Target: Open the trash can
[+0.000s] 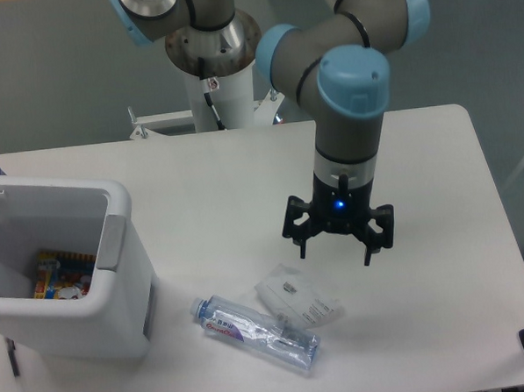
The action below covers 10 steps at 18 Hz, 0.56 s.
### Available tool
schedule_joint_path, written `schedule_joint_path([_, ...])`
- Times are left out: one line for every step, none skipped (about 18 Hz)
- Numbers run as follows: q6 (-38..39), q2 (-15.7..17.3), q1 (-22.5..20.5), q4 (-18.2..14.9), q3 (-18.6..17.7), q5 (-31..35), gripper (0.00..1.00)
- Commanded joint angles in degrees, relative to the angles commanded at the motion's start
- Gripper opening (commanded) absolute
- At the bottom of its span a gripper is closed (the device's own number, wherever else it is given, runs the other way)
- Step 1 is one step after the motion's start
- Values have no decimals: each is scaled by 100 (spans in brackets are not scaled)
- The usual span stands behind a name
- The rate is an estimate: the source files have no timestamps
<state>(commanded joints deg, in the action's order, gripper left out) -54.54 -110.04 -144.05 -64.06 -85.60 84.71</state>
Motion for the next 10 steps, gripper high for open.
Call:
schedule_joint_path([-343, 0, 0, -123, -26, 167, 100])
schedule_joint_path([-582, 0, 9, -203, -35, 299, 100])
schedule_joint_path([-706, 9, 9, -230, -35, 361, 100])
schedule_joint_path([-733, 18, 9, -239, -35, 362, 100])
schedule_joint_path([-733, 18, 17, -230, -53, 370, 100])
schedule_joint_path([-733, 18, 18, -221, -62, 388, 100])
schedule_joint_path([-733, 26, 18, -221, -70, 388, 100])
schedule_joint_path([-733, 26, 18, -213, -88, 388, 100])
schedule_joint_path([-733, 26, 18, -195, -105, 388, 100])
schedule_joint_path([-725, 35, 26, -195, -123, 388, 100])
